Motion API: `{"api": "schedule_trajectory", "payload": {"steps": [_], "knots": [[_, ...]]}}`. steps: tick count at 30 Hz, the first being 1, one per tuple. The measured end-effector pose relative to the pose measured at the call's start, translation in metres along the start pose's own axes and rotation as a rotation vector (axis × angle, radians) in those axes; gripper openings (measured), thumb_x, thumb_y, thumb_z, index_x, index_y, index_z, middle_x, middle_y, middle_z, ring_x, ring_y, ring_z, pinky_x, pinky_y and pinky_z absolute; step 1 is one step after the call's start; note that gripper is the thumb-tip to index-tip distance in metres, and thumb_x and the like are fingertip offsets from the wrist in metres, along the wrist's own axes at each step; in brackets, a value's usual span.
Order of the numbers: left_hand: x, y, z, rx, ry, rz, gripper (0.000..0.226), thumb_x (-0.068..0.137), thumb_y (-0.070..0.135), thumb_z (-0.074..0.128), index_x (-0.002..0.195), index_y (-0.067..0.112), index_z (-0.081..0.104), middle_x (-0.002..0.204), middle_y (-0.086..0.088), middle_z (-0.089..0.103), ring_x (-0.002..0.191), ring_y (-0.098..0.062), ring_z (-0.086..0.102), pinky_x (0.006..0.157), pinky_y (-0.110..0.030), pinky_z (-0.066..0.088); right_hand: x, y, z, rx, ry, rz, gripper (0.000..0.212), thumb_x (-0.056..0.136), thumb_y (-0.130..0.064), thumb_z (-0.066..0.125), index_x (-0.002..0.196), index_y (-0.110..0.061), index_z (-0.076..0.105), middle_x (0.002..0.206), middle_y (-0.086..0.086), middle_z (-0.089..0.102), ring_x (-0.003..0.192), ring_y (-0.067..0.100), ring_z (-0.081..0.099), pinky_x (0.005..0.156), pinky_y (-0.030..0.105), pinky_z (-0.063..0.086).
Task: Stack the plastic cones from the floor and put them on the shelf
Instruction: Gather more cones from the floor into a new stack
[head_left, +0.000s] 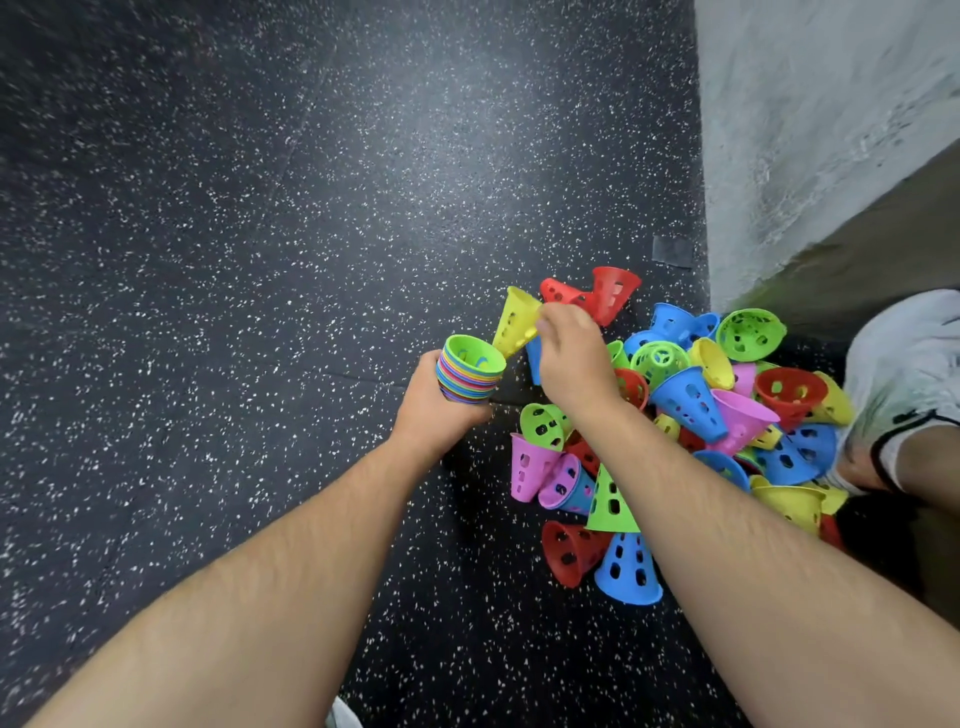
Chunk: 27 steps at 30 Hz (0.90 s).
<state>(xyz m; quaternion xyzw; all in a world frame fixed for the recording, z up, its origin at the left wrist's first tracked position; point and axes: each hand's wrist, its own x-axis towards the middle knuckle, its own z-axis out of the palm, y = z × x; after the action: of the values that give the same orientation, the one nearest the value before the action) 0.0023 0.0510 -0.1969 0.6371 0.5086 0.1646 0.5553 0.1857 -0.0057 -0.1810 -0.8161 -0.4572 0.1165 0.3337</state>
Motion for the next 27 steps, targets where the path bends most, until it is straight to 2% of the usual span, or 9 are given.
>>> {"api": "schedule_trajectory", "payload": {"steps": [3, 5, 9, 11, 13, 16, 20, 23, 27], "knots": [[0.005, 0.000, 0.002, -0.007, -0.019, 0.015, 0.064, 0.061, 0.006, 0.091, 0.110, 0.019, 0.051, 0.092, 0.002, 0.066, 0.074, -0.009, 0.061, 0.069, -0.021, 0.050, 0.006, -0.015, -0.013, 0.074, 0.155, 0.045, 0.020, 0.100, -0.016, 0.047, 0.108, -0.009, 0.064, 0.108, 0.009, 0.063, 0.101, 0.028, 0.054, 0.089, 0.039, 0.044], [0.008, 0.001, 0.003, -0.030, -0.016, 0.018, 0.068, 0.058, 0.015, 0.096, 0.109, 0.020, 0.051, 0.096, 0.000, 0.068, 0.078, -0.010, 0.063, 0.074, -0.027, 0.053, 0.006, -0.022, -0.016, 0.085, 0.152, 0.015, 0.022, 0.099, -0.017, 0.047, 0.110, -0.008, 0.065, 0.110, 0.009, 0.064, 0.103, 0.028, 0.055, 0.092, 0.037, 0.043], [0.015, 0.009, 0.008, -0.080, 0.004, 0.043, 0.071, 0.056, 0.026, 0.098, 0.109, 0.022, 0.051, 0.103, -0.005, 0.070, 0.085, -0.013, 0.068, 0.081, -0.034, 0.057, -0.006, -0.026, -0.015, 0.036, -0.167, -0.233, 0.027, 0.099, -0.021, 0.048, 0.110, -0.007, 0.068, 0.110, 0.007, 0.068, 0.106, 0.024, 0.058, 0.099, 0.035, 0.042], [0.019, 0.012, 0.012, -0.070, 0.008, 0.045, 0.067, 0.062, 0.018, 0.097, 0.110, 0.020, 0.051, 0.103, -0.003, 0.070, 0.084, -0.010, 0.067, 0.080, -0.030, 0.056, -0.013, -0.028, -0.017, 0.146, -0.282, -0.181, 0.028, 0.102, -0.019, 0.047, 0.116, -0.007, 0.067, 0.115, 0.006, 0.068, 0.110, 0.017, 0.057, 0.099, 0.026, 0.039], [0.022, 0.014, 0.014, -0.019, 0.000, 0.050, 0.064, 0.066, 0.016, 0.094, 0.113, 0.018, 0.050, 0.101, -0.001, 0.068, 0.081, -0.008, 0.065, 0.079, -0.025, 0.054, -0.011, -0.024, -0.019, 0.182, -0.228, -0.070, 0.031, 0.103, -0.021, 0.045, 0.126, -0.009, 0.062, 0.122, 0.004, 0.066, 0.115, 0.016, 0.056, 0.101, 0.027, 0.039], [0.025, 0.013, 0.017, 0.029, -0.014, 0.042, 0.063, 0.067, 0.019, 0.093, 0.113, 0.016, 0.049, 0.101, -0.003, 0.068, 0.082, -0.012, 0.064, 0.082, -0.033, 0.055, 0.003, 0.000, -0.019, -0.096, -0.172, -0.046, 0.042, 0.098, -0.012, 0.047, 0.139, -0.010, 0.051, 0.136, 0.008, 0.057, 0.125, 0.029, 0.047, 0.109, 0.037, 0.035], [0.024, 0.013, 0.021, 0.077, -0.052, 0.038, 0.066, 0.067, 0.021, 0.094, 0.114, 0.017, 0.047, 0.097, 0.004, 0.067, 0.083, -0.012, 0.064, 0.079, -0.028, 0.052, 0.012, 0.020, -0.018, -0.318, -0.359, 0.046, 0.053, 0.099, -0.021, 0.051, 0.150, -0.017, 0.037, 0.153, 0.004, 0.038, 0.134, 0.031, 0.035, 0.112, 0.044, 0.032], [0.023, 0.014, 0.022, 0.076, -0.044, 0.041, 0.066, 0.068, 0.019, 0.094, 0.115, 0.019, 0.047, 0.096, 0.008, 0.066, 0.081, -0.004, 0.063, 0.072, -0.016, 0.047, 0.009, 0.029, -0.009, -0.290, -0.376, 0.080, 0.049, 0.098, -0.023, 0.056, 0.144, -0.017, 0.044, 0.144, 0.008, 0.046, 0.127, 0.033, 0.042, 0.108, 0.041, 0.036], [0.025, 0.014, 0.022, 0.060, -0.045, 0.041, 0.065, 0.069, 0.016, 0.093, 0.117, 0.020, 0.049, 0.099, 0.005, 0.068, 0.083, -0.006, 0.065, 0.079, -0.023, 0.052, 0.005, 0.032, -0.004, -0.122, -0.247, 0.161, 0.018, 0.097, -0.016, 0.054, 0.115, -0.012, 0.057, 0.115, 0.014, 0.055, 0.104, 0.033, 0.053, 0.088, 0.037, 0.041]]}}
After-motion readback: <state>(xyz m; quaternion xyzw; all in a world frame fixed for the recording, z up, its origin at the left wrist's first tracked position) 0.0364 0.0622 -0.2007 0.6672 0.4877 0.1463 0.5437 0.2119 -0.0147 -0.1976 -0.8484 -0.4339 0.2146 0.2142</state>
